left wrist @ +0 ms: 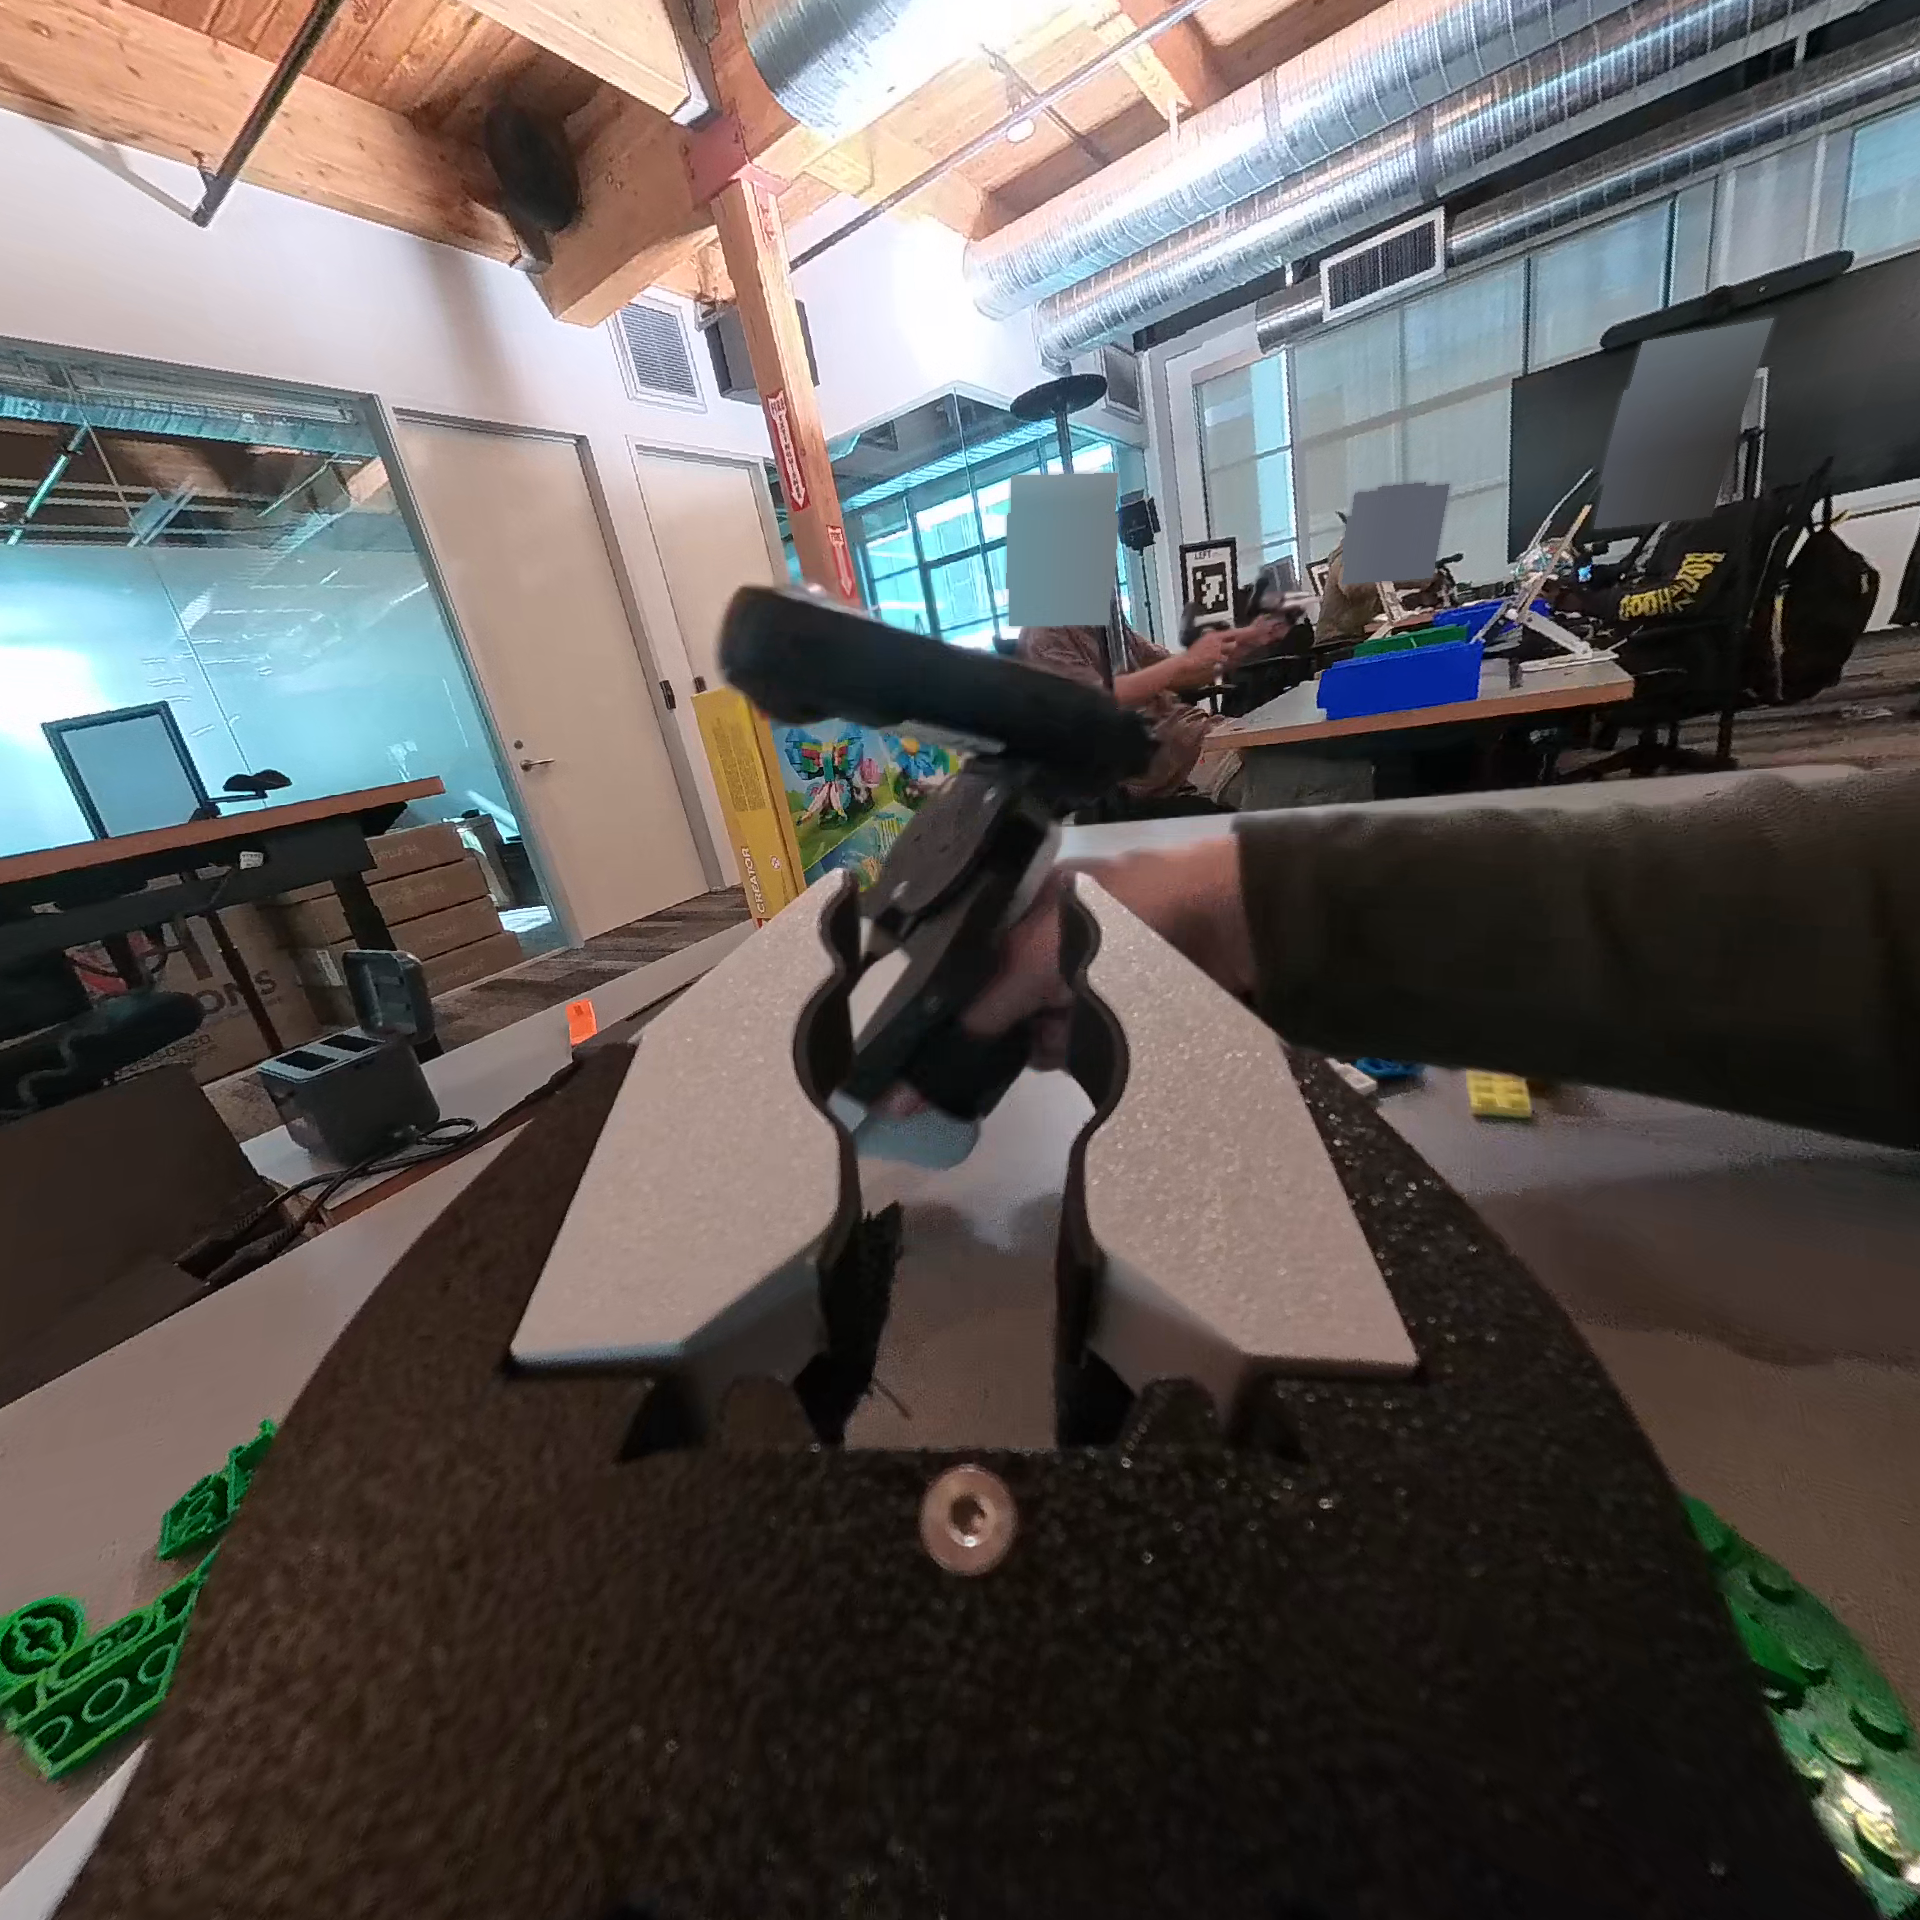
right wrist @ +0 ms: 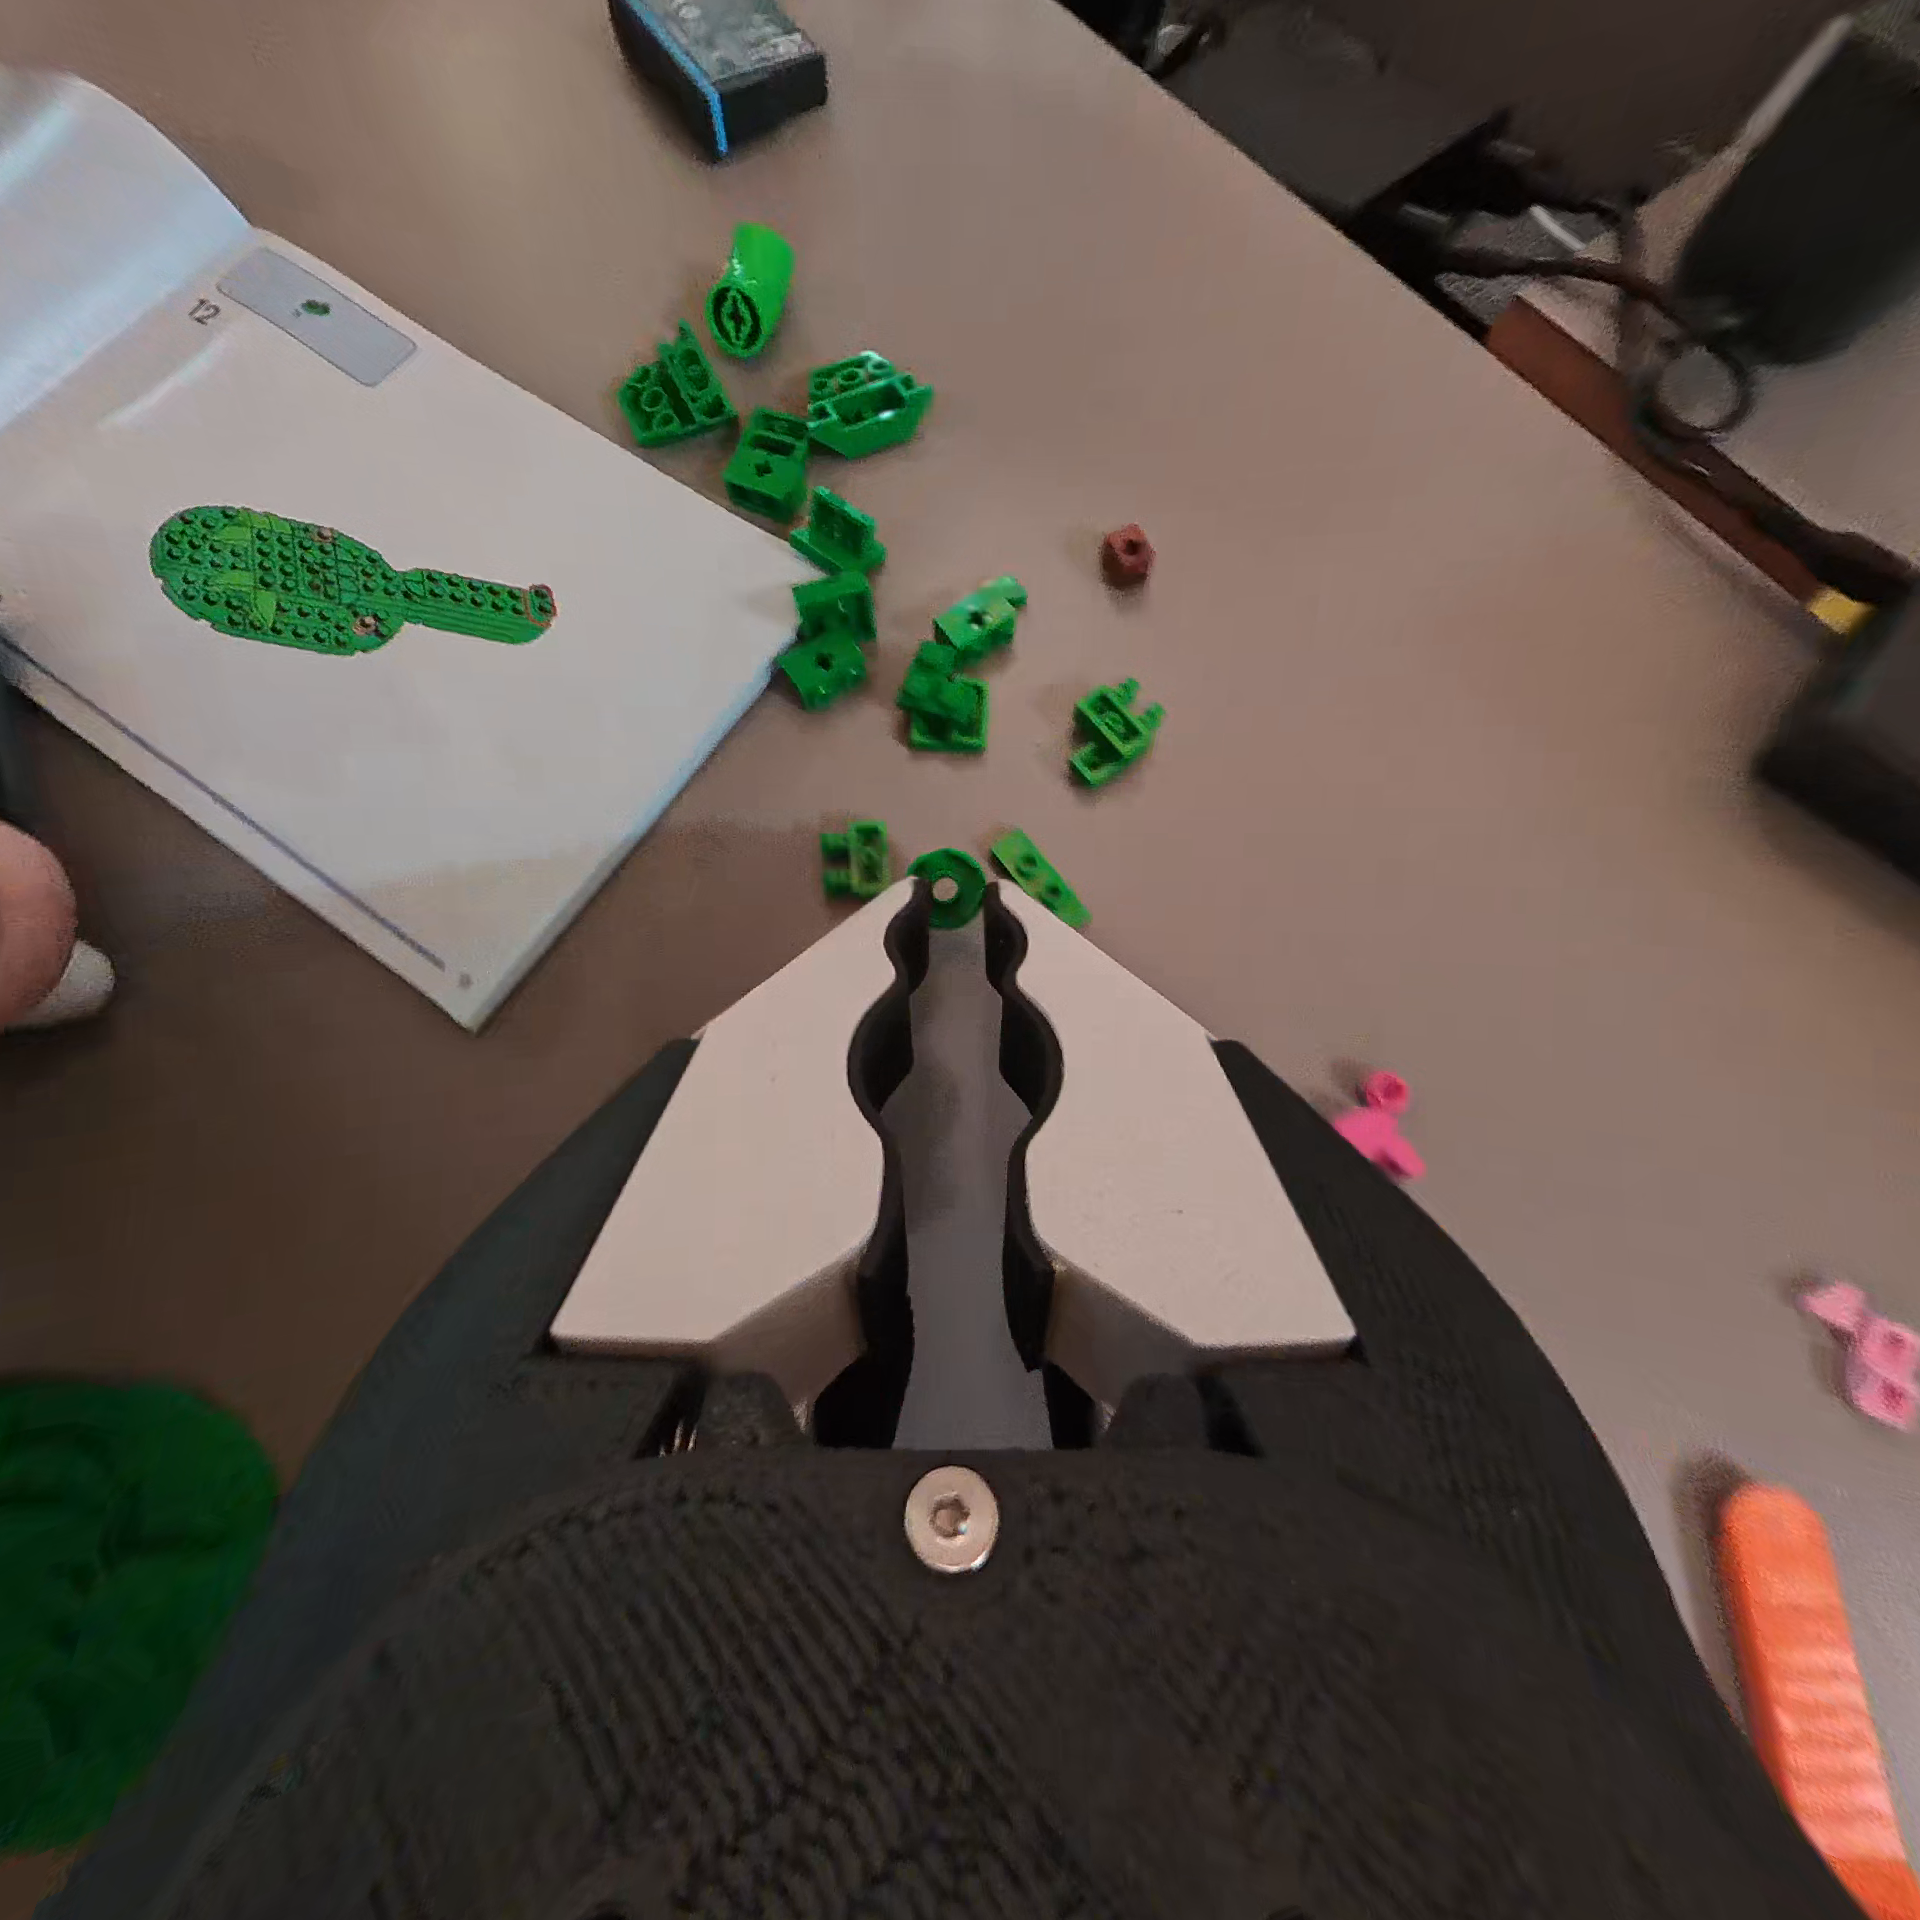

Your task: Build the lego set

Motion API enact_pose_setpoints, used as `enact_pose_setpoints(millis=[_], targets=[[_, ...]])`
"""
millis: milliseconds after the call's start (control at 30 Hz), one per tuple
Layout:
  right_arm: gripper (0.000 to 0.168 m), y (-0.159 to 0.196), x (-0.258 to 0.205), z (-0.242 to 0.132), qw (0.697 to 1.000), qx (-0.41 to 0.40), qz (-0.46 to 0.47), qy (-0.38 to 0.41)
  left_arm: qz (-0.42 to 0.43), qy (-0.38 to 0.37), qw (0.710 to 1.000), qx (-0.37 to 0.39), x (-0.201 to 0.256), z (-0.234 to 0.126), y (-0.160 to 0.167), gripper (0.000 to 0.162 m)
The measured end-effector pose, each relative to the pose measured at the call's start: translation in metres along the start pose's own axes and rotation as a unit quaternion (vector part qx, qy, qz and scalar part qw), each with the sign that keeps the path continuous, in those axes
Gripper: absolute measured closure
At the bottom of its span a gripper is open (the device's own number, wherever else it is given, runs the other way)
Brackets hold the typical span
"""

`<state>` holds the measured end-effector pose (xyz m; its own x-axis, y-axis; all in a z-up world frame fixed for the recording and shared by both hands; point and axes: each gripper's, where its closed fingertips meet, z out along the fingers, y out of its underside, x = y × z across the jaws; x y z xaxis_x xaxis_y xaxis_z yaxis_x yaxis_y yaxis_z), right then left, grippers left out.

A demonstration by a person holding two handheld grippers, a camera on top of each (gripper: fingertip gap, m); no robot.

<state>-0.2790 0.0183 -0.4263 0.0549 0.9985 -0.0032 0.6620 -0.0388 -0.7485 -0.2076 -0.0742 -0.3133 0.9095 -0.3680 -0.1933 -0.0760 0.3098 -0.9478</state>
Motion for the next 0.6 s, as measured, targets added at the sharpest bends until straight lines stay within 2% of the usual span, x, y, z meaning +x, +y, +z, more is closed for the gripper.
enact_pose_setpoints(millis=[67,133,200,267,367,433,533,600], targets=[[0.157,-0.002,-0.008,0.011,1.0,-0.007,0.008,-0.015,0.0,0.0,1.0,0.0,0.0,0.0,0.0,0.127],[0.138,-0.002,-0.012,0.015,0.999,-0.01,0.03,-0.025,-0.001,0.001,1.0,0.0,0.0,0.0,0.0,0.127],[0.127,-0.002,-0.01,0.006,0.999,0.002,0.041,-0.018,-0.003,0.002,1.0,0.001,0.0,0.0,0.0,0.127],[0.124,-0.001,-0.004,-0.016,0.999,0.019,0.035,0.004,-0.007,0.0,1.0,0.002,-0.001,0.0,0.0,0.127],[0.133,0.013,0.018,-0.07,0.996,0.05,0.033,0.065,-0.008,-0.001,1.0,0.002,-0.001,0.0,-0.001,0.126],[0.14,0.035,0.049,-0.118,0.987,0.065,0.056,0.134,-0.008,-0.001,1.0,0.002,-0.001,0.0,-0.001,0.127],[0.153,0.087,0.102,-0.196,0.96,0.068,0.104,0.252,-0.009,-0.004,1.0,0.002,-0.003,0.0,0.0,0.127],[0.154,0.132,0.133,-0.241,0.937,0.036,0.146,0.315,-0.01,-0.005,1.0,0.002,-0.003,0.001,0.0,0.127]])
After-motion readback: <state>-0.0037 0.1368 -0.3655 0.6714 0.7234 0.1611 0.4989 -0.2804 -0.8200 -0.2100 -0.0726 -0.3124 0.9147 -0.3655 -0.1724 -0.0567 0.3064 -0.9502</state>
